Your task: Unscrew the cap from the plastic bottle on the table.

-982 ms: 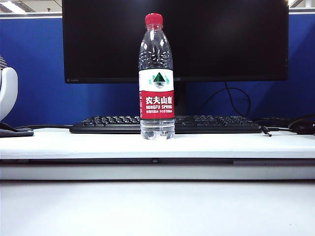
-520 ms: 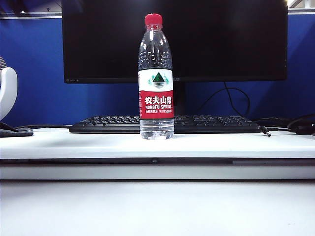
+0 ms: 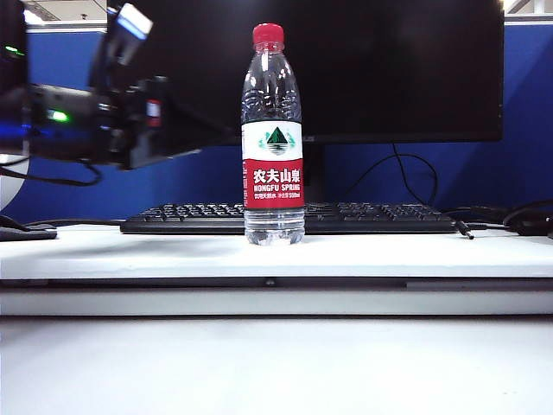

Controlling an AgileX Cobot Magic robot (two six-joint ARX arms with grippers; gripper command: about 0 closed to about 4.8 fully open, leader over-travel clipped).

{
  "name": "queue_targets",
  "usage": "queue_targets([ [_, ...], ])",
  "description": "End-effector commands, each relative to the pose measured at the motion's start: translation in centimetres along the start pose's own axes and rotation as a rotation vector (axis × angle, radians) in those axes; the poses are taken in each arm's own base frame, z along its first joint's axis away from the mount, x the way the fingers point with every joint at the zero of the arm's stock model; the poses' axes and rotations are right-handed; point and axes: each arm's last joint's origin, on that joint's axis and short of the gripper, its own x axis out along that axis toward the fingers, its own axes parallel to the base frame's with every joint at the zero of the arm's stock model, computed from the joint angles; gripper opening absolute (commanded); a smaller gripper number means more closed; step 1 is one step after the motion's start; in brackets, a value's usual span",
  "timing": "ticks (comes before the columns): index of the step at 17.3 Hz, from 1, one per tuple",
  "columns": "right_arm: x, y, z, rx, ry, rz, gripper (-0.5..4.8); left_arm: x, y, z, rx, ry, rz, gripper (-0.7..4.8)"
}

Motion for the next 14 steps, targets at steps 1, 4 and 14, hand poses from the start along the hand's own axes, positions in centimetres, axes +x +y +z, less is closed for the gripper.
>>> queue_targets([
  [1,0.2,0.2,0.2,-0.011,-0.013,0.004,-0.06,2.4,-0.5,0.0,0.018,-0.018,-0.062,4.79],
  [4,0.4,0.0,-0.1,0.013,0.006,0.005,-0.05,4.8,-1.2,-0.3,0.025,-0.019,-0.113,4.79],
  [14,0.5,-0.8,-1.1,0.094,0.072,-0.035,-0.05,8.1,-1.5,-2.1,0.000,0.010,-0.071,4.79],
])
